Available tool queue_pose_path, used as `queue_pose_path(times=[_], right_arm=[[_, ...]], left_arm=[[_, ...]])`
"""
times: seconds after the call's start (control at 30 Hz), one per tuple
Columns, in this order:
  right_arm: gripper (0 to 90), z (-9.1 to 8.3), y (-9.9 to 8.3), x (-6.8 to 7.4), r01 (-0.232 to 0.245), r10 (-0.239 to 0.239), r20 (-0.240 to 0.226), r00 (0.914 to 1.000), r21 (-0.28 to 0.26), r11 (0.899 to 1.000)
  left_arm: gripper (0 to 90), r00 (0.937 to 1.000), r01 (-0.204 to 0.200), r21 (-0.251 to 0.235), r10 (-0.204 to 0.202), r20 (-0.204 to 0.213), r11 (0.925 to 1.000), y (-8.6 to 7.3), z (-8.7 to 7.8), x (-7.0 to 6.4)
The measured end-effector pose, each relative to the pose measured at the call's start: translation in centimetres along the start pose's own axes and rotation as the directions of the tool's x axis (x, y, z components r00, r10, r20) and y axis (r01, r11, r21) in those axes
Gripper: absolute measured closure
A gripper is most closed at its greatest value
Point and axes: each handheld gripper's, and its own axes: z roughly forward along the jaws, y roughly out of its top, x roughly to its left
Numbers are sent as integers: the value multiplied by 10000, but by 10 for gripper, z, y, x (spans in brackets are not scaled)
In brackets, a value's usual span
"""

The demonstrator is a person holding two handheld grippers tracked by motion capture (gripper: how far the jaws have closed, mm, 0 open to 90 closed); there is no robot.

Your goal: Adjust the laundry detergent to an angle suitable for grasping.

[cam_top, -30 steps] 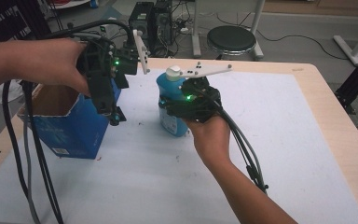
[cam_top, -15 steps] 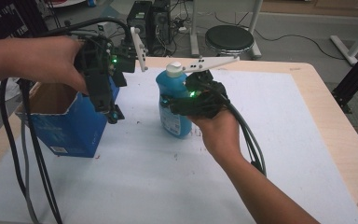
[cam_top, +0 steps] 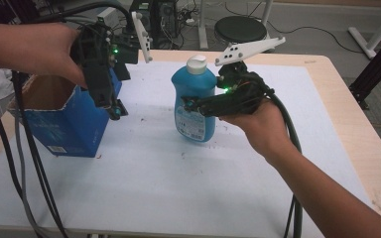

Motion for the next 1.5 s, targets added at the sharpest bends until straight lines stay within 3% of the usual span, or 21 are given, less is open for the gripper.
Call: queue_pose_path(times=[0.3,0.6,0.97,1.3,1.5], right_arm=[[444,-16,-7,-4,445,-422,-921,9949,232,9987],[443,-26,-16,-12,960,-918,-1866,9781,136,9953],[444,-30,-26,-19,1139,-1080,-2473,9629,96,9934],[445,-25,-31,-17,1430,-1355,-3181,9383,4,9897],[445,-21,-32,-16,1581,-1494,-3338,9308,-10,9874]], left_arm=[[93,10000,-31,12,31,25,10000,5,2,-1],[93,9999,-98,95,97,100,9999,10,6,0],[93,9999,-115,173,113,120,9998,12,9,0],[93,9998,-99,205,96,161,9997,12,12,1],[93,9998,-115,226,111,179,9997,13,12,1]])
